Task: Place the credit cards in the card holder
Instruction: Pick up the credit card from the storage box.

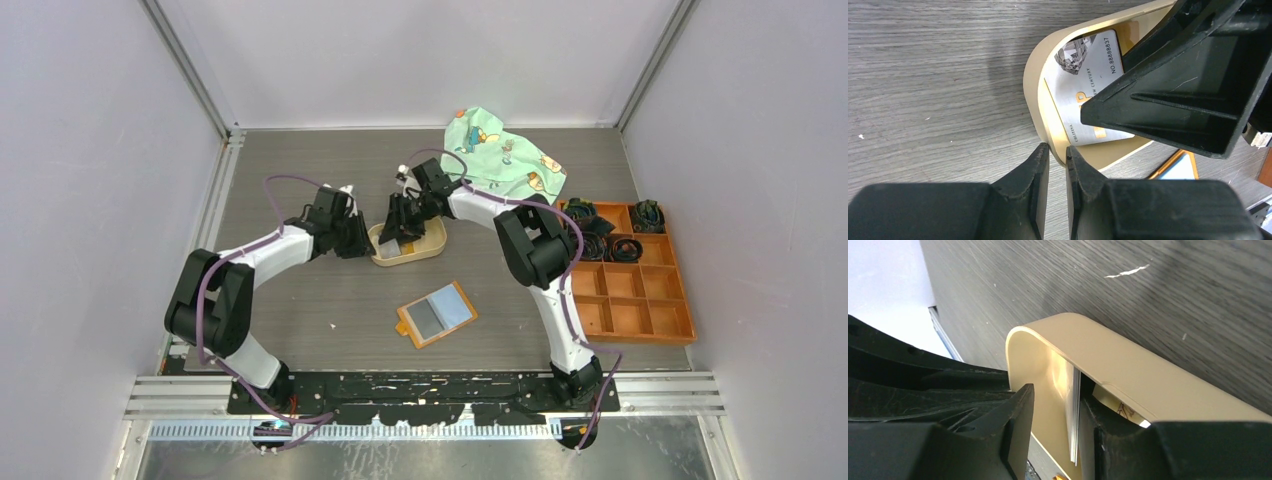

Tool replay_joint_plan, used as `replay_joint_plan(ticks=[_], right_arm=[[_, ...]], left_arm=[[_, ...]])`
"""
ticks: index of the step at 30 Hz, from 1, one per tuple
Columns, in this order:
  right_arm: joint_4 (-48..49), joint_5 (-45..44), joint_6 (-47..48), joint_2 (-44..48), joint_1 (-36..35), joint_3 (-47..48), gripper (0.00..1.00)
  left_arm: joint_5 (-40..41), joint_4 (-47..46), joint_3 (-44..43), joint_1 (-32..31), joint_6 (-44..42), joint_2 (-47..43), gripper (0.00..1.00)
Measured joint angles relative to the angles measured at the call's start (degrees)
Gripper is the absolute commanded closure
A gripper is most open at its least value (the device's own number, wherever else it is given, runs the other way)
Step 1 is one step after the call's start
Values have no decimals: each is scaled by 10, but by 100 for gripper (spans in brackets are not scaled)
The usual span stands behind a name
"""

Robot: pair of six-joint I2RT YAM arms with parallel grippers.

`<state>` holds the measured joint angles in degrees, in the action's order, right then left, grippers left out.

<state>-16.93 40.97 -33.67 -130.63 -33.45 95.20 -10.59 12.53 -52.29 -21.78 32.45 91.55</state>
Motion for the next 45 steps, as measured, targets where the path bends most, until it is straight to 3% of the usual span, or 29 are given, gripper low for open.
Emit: replay_joint_plan(ticks=[7,11,13,18,27,33,45], right_arm=[[-37,-23,33,-7,-5,19,72],[-44,-26,43,-16,-10,21,94],[-47,-23,49,-18,-11,21,99],[-47,-10,56,-17,-1,22,99],[1,68,48,13,44,-19,98],[15,103,49,13,64,-26,81],[-7,103,62,13,63,-26,73]], left_arm=[[-9,0,0,0,0,0,79],[-17,-2,0,0,0,0,78],[-19,-1,0,0,0,0,75],[-18,0,1,0,-1,-23,70],[-11,-8,27,1,-2,-158,65],[-12,-9,73,2,-1,-209,65],[-13,-9,111,2,1,-238,65]])
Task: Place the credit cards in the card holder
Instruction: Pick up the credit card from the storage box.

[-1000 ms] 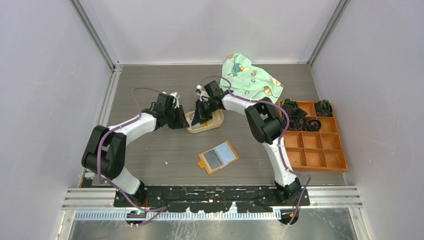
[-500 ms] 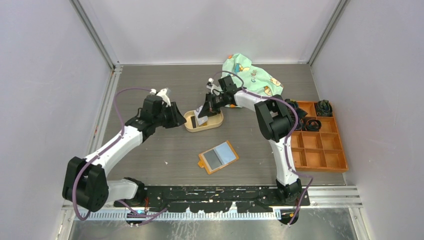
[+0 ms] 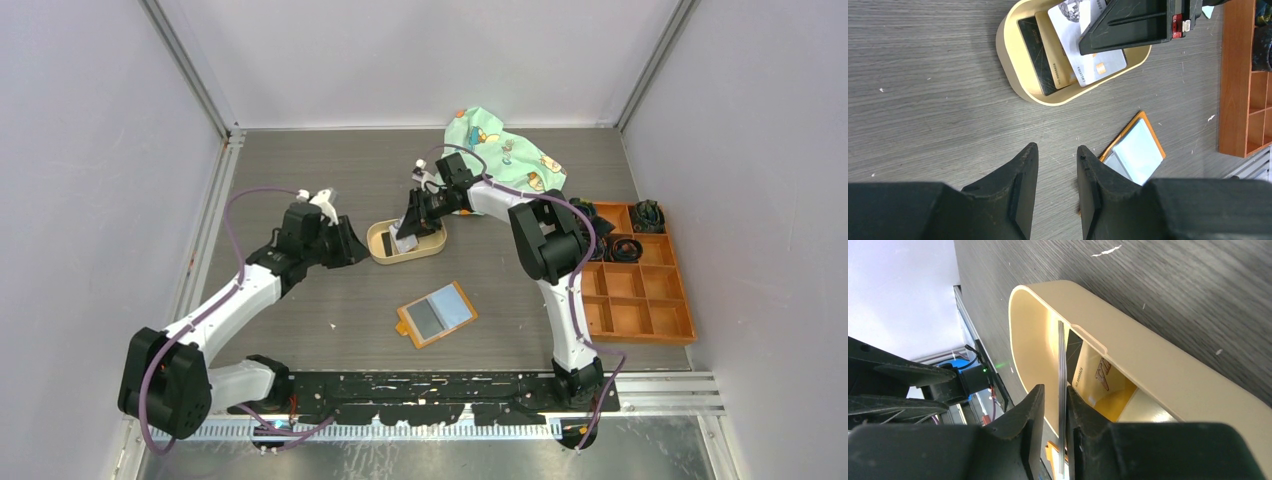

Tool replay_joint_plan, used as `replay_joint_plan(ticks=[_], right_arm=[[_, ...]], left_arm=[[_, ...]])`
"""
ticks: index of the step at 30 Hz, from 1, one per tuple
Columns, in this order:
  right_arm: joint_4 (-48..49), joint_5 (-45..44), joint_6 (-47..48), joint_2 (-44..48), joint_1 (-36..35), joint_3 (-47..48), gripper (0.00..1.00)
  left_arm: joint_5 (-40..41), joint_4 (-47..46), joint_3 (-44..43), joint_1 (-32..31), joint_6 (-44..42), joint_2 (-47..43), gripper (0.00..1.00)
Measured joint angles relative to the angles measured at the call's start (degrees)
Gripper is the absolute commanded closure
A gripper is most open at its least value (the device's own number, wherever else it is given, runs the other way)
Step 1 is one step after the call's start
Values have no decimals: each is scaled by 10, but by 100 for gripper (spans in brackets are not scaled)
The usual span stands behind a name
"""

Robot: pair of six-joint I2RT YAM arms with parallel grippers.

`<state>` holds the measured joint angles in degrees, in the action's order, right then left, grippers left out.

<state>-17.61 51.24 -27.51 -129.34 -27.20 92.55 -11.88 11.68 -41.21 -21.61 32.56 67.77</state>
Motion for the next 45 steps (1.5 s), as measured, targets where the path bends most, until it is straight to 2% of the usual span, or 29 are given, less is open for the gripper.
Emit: replay_joint_plan(ticks=[9,14,18,24,27,31,36,45], right_arm=[[-23,-14,19,0,0,2,73],[-35,-22,26,0,0,6,82],[-42,-28,32,0,0,8,94],[-59,-48,47,0,1,11,98],[-71,-58,61,4,5,11,99],[-86,-63,81,25,12,11,99],[-96,-58,111,82,23,9,99],[-88,-17,142,171,29,-34,99]], left_arm=[[-2,0,11,0,0,-10,64],[-3,0,14,0,0,-10,64],[-5,0,14,0,1,-10,64],[-9,0,14,0,2,-16,64],[-15,0,14,0,2,-30,58],[-29,-9,22,0,2,-66,44],[-63,-72,65,0,17,-120,36],[-137,-263,174,0,94,-176,34]])
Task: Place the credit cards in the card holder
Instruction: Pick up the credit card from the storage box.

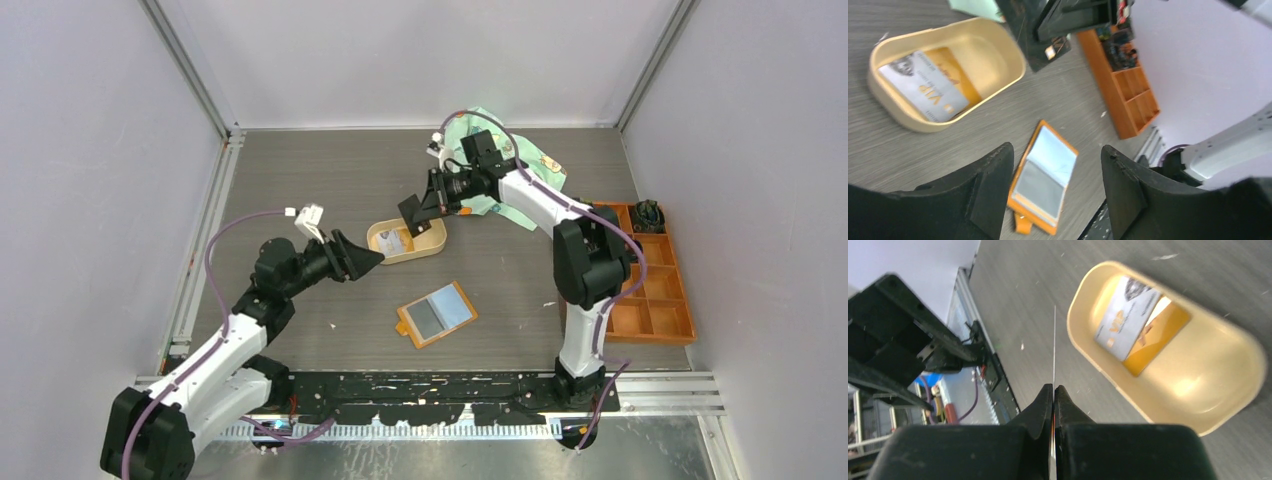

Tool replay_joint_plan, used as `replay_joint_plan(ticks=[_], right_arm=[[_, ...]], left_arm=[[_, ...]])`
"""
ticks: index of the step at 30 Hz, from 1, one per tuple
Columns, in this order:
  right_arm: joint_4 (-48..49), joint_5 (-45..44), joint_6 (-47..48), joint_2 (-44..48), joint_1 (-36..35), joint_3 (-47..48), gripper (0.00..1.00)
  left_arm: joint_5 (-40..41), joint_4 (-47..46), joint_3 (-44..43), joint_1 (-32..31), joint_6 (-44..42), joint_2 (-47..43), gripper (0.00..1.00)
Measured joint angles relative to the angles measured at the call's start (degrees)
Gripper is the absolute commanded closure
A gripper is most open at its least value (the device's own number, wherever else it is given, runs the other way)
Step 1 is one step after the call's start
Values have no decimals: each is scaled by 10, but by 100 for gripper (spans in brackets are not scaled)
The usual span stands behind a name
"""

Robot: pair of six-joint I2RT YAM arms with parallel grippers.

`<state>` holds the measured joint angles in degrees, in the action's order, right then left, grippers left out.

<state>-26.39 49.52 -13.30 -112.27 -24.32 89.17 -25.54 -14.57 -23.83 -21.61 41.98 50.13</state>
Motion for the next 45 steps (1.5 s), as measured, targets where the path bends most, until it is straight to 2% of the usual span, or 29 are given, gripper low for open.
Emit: replay_joint_plan(ticks=[3,7,10,15,22,28,37,39,40,41,45], right_arm=[[40,39,-14,41,0,-60,99],[140,87,-72,115,0,-163,99],[208,113,-113,163,0,-209,99],[302,144,-172,210,0,-224,99],[396,163,-242,223,-3,-243,99],[414,169,-261,223,-9,-245,99],[422,177,-265,230,-18,-252,99],[423,177,-264,231,-20,-252,98],[423,177,-264,232,-21,-253,97],[423,178,-263,233,-22,-253,93],[421,179,-253,237,-23,-254,68]], left_arm=[[-18,-72,28,0,33,-11,31],[-30,-181,64,0,91,-17,30],[-33,-226,69,0,122,-15,30],[-31,-286,69,-19,160,7,33],[-11,-300,34,-88,161,54,39],[3,-311,1,-108,159,92,56],[5,-318,-26,-113,158,139,72],[5,-324,-27,-113,158,140,82],[4,-326,-28,-113,158,140,92],[4,-327,-28,-113,159,140,99],[-6,-336,-28,-113,155,140,100]])
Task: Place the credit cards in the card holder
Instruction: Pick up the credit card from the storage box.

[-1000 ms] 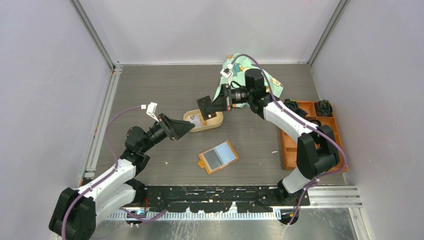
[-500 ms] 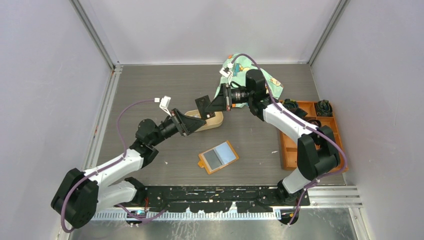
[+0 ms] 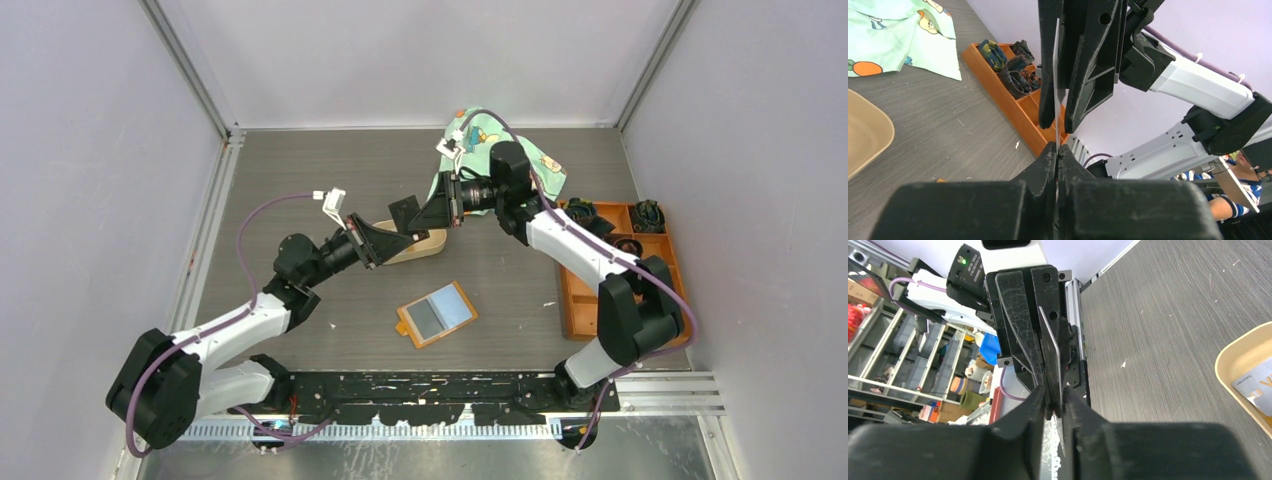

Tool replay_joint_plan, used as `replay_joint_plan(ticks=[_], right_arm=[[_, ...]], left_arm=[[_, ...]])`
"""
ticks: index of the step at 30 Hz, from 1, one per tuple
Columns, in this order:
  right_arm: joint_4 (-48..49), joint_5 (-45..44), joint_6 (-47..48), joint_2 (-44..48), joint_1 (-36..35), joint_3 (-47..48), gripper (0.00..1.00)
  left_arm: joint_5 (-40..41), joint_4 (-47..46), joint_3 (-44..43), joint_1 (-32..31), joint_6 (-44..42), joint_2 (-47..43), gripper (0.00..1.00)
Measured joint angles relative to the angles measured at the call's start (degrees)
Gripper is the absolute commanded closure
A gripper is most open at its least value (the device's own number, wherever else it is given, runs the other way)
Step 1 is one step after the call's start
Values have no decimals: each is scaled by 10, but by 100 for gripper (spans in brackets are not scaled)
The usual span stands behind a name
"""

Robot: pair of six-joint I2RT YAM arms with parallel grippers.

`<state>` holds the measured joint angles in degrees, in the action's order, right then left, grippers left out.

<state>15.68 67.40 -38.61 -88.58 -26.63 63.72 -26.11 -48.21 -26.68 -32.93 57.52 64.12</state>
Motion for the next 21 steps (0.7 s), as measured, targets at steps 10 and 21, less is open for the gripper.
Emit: replay_joint_plan(ticks=[10,21], right_arm=[[-381,7,493,58,11,47,11],[-569,45,757,84,20,34,25]], left_arm=[[-71,93,2,0,-107,-57,100],[-147,132,3,-40,-207,-51,100]])
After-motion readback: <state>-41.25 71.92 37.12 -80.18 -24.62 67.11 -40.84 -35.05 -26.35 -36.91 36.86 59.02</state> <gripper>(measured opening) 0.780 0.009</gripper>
